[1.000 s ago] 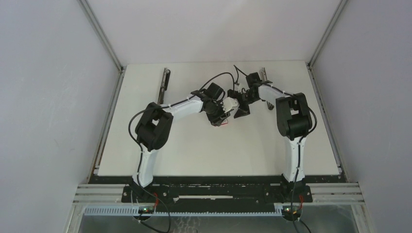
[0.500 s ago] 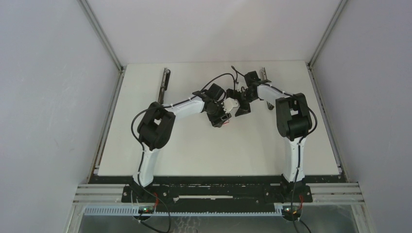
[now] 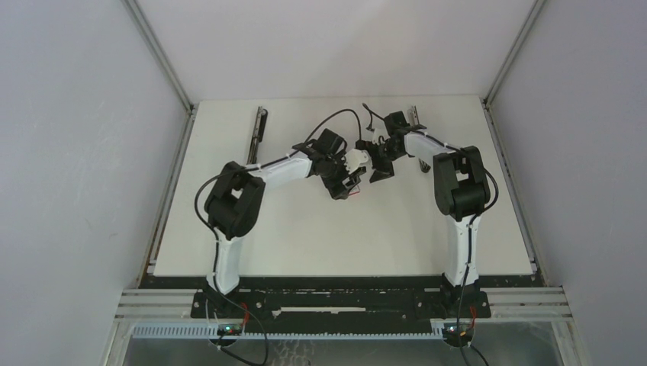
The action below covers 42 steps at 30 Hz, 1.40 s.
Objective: Unload the staples from the stapler
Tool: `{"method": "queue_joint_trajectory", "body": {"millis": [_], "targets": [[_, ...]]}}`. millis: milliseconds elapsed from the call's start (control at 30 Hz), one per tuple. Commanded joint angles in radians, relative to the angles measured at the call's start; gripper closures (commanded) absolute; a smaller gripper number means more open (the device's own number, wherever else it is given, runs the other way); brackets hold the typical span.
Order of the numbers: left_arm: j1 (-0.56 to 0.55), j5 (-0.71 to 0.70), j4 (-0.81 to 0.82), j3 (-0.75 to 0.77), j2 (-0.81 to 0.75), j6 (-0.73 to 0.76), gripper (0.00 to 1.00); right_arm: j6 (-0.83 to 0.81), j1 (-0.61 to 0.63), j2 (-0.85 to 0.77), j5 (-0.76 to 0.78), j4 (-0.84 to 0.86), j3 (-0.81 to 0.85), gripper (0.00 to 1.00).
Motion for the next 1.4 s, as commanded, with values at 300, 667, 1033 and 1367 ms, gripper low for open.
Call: {"method": "queue_joint_trajectory", "body": {"millis": [300, 667, 1033, 1367], "targets": [[0.054, 0.055, 0.067, -0.147, -0.183, -0.015, 0.21, -0.053, -0.018, 0.037, -0.018, -0.025, 0.009, 0.08], [0.167, 0.236, 0.262, -0.326, -0.253, -0.287, 0.3, -0.033, -0.017, 0.059, -0.144, 0.0, -0.002, 0.45], [0.167, 0.241, 0.285, -0.265, -0.14, -0.386, 0.5, -0.036, 0.004, 0.073, -0.156, -0.002, -0.002, 0.51], [0.167, 0.251, 0.275, -0.238, -0.094, -0.422, 0.66, -0.036, 0.013, 0.067, -0.16, 0.005, 0.006, 0.5]]}}
